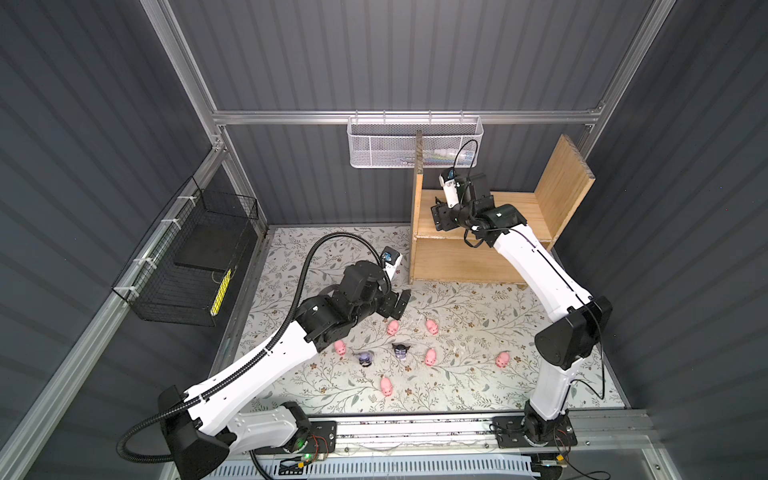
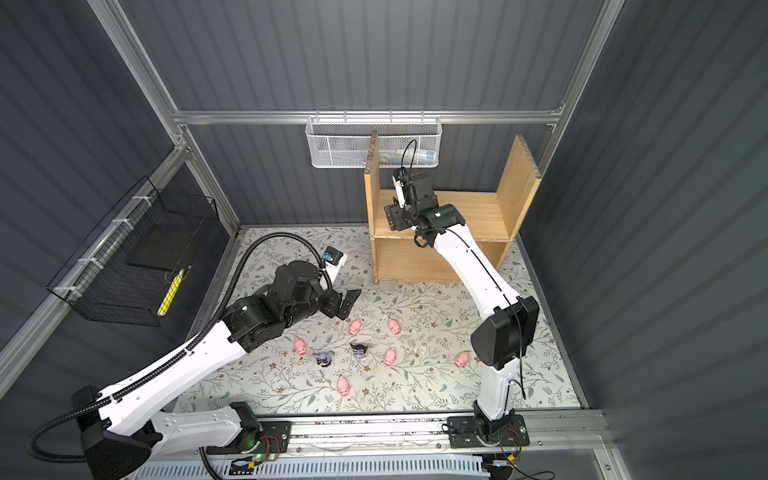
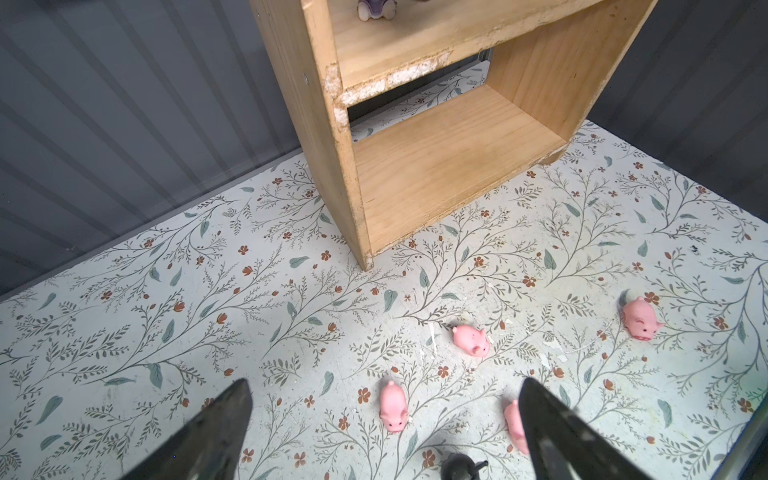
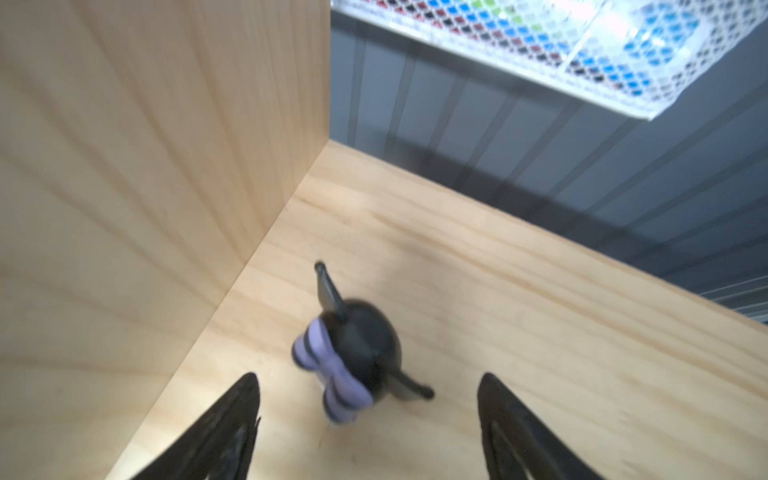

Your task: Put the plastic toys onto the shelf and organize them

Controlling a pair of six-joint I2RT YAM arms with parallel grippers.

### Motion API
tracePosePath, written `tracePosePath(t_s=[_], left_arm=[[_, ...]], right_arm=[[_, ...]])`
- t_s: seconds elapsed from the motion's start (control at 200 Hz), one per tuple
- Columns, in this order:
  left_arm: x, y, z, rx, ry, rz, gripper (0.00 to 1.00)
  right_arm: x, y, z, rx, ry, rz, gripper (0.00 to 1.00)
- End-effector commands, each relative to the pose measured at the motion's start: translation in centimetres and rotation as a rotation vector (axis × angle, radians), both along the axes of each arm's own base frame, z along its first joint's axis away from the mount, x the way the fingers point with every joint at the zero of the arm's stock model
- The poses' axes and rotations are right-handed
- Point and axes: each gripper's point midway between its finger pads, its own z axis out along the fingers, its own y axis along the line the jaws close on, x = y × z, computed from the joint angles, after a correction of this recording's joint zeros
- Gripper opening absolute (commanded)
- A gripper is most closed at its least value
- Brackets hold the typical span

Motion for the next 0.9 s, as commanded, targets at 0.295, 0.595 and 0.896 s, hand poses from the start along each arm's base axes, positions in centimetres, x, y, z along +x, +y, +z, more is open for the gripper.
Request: tracePosePath(t_s=[0.295,0.595,0.896], left_arm=[[-0.8,1.0,0.6,-0.003,-0.003,0.007,1.00],[-1.0,1.3,1.1,-0.008,-0.008,0.011,1.00],[-0.9,1.2,0.7,0.001,-0.005,0.011,1.00]], right_arm=[[-1.3,-1.9,-1.4,-0.020,0.023,-0.060,0.81],[-0.7,-3.4,-1.7,-0.003,0.037,-0.110,0.81],[-0.3,-4.5,-2.1,0.005,0.048,-0.131,0.81]])
